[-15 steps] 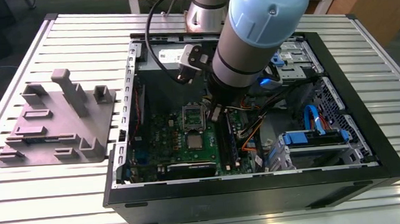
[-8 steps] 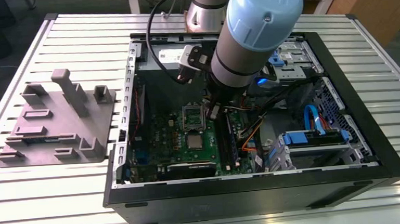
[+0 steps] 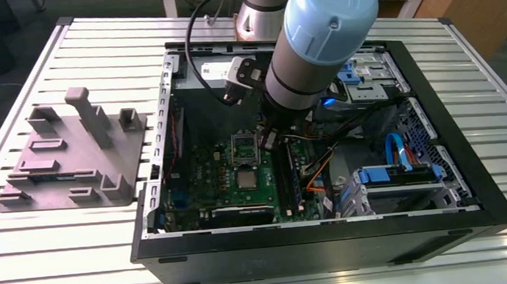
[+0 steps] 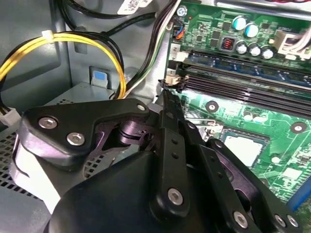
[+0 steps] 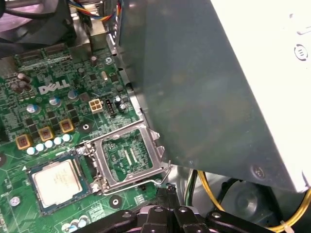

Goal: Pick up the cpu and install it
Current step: 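Close the cpu cover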

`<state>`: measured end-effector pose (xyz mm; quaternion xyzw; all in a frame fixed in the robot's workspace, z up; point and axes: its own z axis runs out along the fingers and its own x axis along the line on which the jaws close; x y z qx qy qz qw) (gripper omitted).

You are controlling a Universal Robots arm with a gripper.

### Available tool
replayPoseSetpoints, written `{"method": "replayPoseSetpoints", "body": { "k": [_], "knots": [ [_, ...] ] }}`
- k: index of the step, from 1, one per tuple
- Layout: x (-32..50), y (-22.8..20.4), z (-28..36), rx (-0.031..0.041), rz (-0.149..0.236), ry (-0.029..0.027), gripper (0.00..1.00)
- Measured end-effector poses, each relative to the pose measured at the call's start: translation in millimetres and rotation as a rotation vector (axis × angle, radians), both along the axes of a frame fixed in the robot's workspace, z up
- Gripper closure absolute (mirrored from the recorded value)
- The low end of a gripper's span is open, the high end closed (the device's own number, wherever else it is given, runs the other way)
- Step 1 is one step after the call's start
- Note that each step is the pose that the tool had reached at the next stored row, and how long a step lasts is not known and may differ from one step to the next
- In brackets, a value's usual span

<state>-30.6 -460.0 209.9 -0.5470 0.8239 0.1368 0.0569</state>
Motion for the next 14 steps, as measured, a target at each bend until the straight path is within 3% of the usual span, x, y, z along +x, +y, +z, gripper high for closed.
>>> {"method": "replayPoseSetpoints", "body": {
  "k": [5, 9, 14],
  "knots": [
    [0.0, 5.1, -0.8, 0.0001, 0.0, 0.0, 0.9],
    [-0.9, 6.1, -4.1, 0.0017, 0.0, 0.0, 0.9],
    [-1.7, 7.6, -7.9, 0.0155, 0.0, 0.0001, 0.9]
  ]
}}
